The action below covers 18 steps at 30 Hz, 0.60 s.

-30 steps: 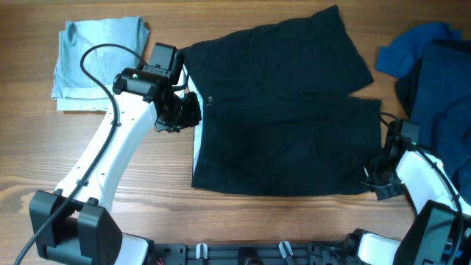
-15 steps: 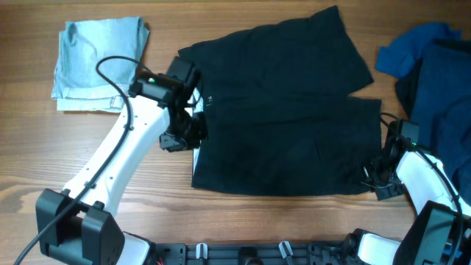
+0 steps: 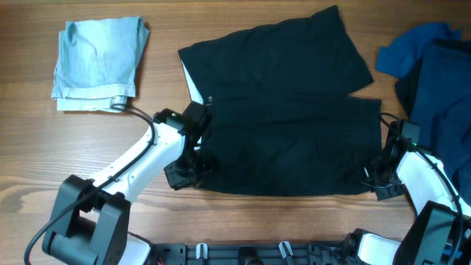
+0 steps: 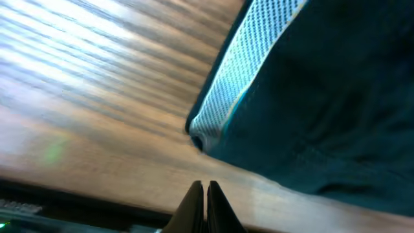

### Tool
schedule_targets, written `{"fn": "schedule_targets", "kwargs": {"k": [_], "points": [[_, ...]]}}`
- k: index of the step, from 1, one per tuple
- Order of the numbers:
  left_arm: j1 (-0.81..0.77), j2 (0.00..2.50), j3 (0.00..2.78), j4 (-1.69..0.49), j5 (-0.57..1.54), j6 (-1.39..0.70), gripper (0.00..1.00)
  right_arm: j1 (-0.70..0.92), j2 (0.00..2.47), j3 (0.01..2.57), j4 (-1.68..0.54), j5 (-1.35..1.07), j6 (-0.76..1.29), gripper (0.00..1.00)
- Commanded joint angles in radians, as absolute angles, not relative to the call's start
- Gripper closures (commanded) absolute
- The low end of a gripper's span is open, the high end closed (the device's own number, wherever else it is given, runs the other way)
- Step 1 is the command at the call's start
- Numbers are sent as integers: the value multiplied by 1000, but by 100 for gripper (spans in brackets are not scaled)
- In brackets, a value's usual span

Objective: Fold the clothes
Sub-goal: 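Grasp the trousers' bottom corners with both grippers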

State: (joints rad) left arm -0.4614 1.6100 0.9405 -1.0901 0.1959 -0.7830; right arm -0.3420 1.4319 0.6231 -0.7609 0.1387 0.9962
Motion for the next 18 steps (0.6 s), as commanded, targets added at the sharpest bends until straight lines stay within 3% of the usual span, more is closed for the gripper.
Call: {"fn": "schedule_targets", "kwargs": {"k": [1,9,10,12,13,18], "points": [[-467,1597,918,-1064,268,-842,96,-342,1458,588,-721,73,995,94],[-467,1595,918,-1056,268,-841,94,-342,1458,588,-716,68,995,94],[-467,1595,918,-1052,262,-841,85,-341,1458,588,-716,65,994,93],[-467,1595,918,-1047,241,-841,25,-341,1458,588,-715,64,994,92],[-467,1595,918,-1044,234,-842,20,-341,1458,588,-714,61,995,92],[-467,1595,918,-1024,202,-847,24,-341,1458,588,-711,58,994,91]]}}
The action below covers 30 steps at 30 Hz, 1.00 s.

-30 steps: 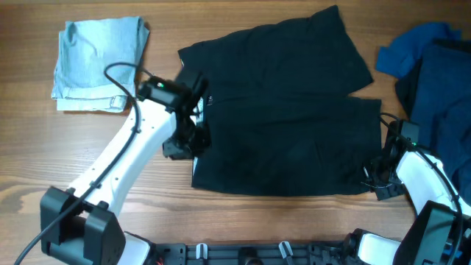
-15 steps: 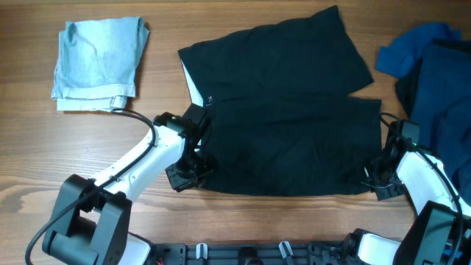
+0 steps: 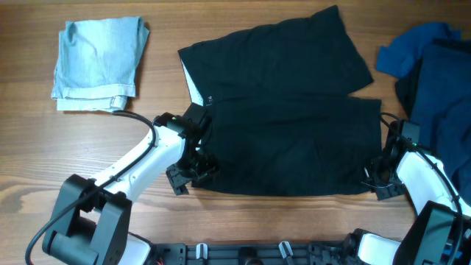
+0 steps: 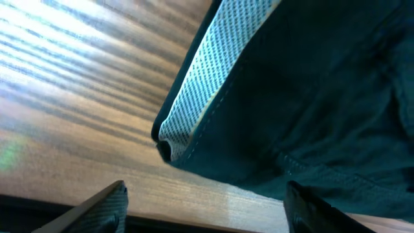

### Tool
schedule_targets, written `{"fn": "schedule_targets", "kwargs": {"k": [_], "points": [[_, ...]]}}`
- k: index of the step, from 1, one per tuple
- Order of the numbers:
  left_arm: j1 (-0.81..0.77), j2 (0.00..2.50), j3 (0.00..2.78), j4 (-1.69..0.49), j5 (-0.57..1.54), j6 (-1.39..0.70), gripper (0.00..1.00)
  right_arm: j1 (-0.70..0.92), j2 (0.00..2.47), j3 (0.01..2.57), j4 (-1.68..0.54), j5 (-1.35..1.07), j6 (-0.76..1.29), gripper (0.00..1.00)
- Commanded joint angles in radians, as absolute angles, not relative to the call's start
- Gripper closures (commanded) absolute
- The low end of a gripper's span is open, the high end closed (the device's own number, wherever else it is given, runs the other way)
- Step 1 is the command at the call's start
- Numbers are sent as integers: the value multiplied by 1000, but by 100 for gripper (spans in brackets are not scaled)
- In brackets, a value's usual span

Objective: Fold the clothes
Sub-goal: 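Grasp the trousers' bottom corners with both grippers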

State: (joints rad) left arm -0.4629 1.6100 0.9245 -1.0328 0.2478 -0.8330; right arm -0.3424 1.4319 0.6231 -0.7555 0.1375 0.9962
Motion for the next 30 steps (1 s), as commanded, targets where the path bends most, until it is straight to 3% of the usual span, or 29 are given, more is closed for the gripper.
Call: {"fn": "schedule_targets", "kwargs": {"k": [1,16,19,27,30], "points": [[-467,1595,918,-1020,185,-851,24,-341,1458,588,-711,58,994,91],[-468,1595,840,-905,165,-977,19,-341,1458,588,-711,54,988,91],[-468,1595,825,-926,216,-973,22,-341,1458,588,-709,52,969,95],[-468,1595,825,-921,200,-953,33,-341,1458,588,-707,51,968,96],[-467,1595,825,-905,133,-954,24,-341,1458,588,-707,51,968,96]]}}
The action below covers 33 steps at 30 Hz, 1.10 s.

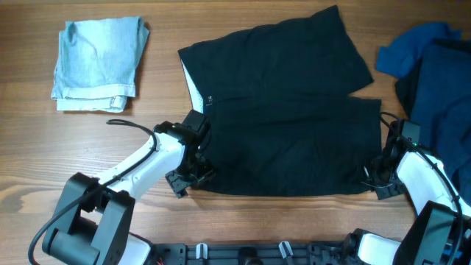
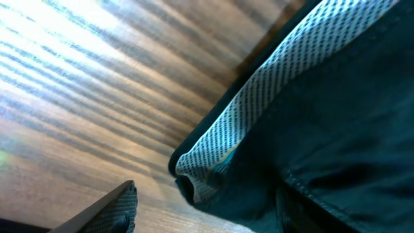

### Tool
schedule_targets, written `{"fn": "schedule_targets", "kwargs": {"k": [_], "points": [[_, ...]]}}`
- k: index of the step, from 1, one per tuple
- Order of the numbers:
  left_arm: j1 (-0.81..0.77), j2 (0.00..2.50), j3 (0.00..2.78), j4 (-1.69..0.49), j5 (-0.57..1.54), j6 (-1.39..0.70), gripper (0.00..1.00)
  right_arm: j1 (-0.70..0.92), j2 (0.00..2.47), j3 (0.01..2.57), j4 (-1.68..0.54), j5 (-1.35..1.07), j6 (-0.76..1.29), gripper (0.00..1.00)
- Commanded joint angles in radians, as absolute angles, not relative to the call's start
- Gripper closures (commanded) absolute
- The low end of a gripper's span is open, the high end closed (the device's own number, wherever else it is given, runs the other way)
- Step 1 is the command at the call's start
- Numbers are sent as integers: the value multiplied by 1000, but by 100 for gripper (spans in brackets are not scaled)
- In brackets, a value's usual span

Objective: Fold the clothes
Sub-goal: 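Grasp the trousers' bottom corners with both grippers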

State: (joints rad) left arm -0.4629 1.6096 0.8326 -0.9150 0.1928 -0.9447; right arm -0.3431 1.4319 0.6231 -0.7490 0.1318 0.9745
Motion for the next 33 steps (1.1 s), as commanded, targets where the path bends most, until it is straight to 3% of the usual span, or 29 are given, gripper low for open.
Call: {"fn": "schedule_targets", "kwargs": {"k": [1,8,16,19,27,33], "points": [[-467,1595,824,-904,120,-954,24,-341,1458,588,-707,51,968,96],[-467,1596,817,-872,121,-962,51,-341,1458,588,-707,51,968,96],[-467,1596,757,-829,182,-989,47,-341,1458,588,-707,51,968,96],[-467,1596,749,-825,192,-989,50,-341,1458,588,-706,51,968,96],[-467,1596,749,-818,192,-988,95,-341,1458,588,-707,49,960,96],[-467,1594,750,-815,157,-972,96,-340,1451,607,-692,-51,806,96]]}}
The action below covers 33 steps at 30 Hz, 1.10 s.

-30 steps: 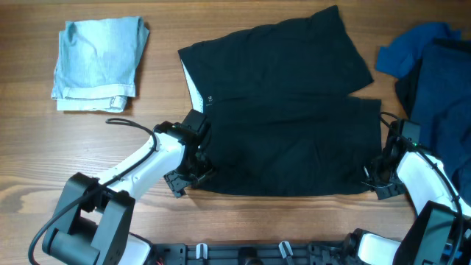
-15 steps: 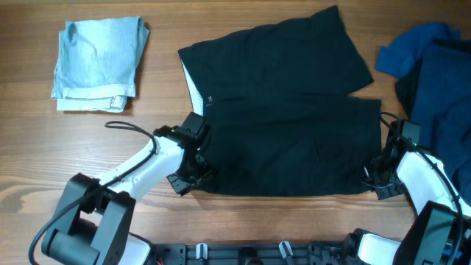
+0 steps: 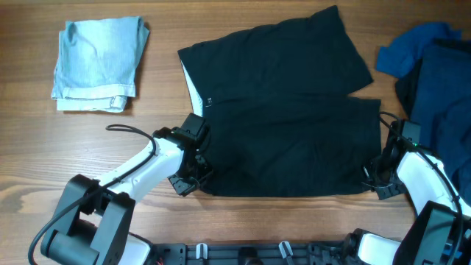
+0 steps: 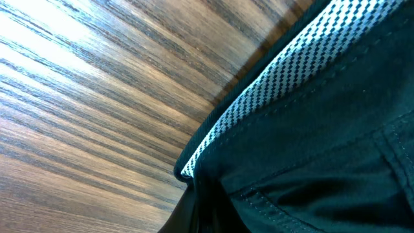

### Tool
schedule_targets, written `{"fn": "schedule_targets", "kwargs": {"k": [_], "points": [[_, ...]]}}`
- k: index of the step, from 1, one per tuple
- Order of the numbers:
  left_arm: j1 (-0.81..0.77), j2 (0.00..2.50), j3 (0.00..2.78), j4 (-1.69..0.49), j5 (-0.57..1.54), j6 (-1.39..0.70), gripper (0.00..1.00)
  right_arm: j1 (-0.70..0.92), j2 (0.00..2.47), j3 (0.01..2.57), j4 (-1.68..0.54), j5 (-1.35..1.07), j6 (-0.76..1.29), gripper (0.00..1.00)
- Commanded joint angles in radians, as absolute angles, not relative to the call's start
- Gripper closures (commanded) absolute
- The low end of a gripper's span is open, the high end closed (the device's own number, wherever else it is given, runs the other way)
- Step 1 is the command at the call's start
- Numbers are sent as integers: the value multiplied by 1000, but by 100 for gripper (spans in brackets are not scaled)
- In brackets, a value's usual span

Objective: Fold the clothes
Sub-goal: 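Grasp the trousers' bottom corners with both grippers, then lift the bottom edge with both grippers and fold it up over the top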

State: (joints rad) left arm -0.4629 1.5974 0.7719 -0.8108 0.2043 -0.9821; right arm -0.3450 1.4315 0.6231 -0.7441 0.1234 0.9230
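Observation:
Black shorts (image 3: 280, 125) lie spread flat on the wooden table, folded once so one leg runs to the upper right. My left gripper (image 3: 193, 175) is at their lower left corner. In the left wrist view its fingers (image 4: 202, 210) are closed together on the waistband corner, just under the white mesh lining (image 4: 272, 90). My right gripper (image 3: 374, 182) rests at the lower right hem corner of the shorts; the overhead view does not show how its jaws stand.
A folded light blue denim garment (image 3: 97, 62) lies at the far left. A heap of dark blue clothes (image 3: 434, 66) sits at the right edge, close to the right arm. Bare wood table (image 3: 73, 147) lies left of the shorts.
The left gripper stood open astride the waistband corner; now it is shut on that corner. The shorts and the right arm are where they were.
The left gripper was shut and empty on the table beside the waistband corner. Then it stood open facing the corner, then open closer round it. Now it grips the corner. The right gripper stayed at the right hem throughout.

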Motion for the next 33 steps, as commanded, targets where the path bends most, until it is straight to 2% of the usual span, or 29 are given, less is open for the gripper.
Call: {"fn": "schedule_targets", "kwargs": {"k": [1,7,20,33], "points": [[-466,1589,751,-815,150,-965,96,-336,1446,614,-693,-51,804,96],[-424,1489,796,-875,96,-867,96,-283,1377,667,-746,-31,777,96],[-335,1155,821,-955,9,-822,96,-272,1212,985,-1138,67,735,96],[-310,1058,1039,-1254,-17,-815,96,-272,1161,1182,-1364,120,624,96]]}}
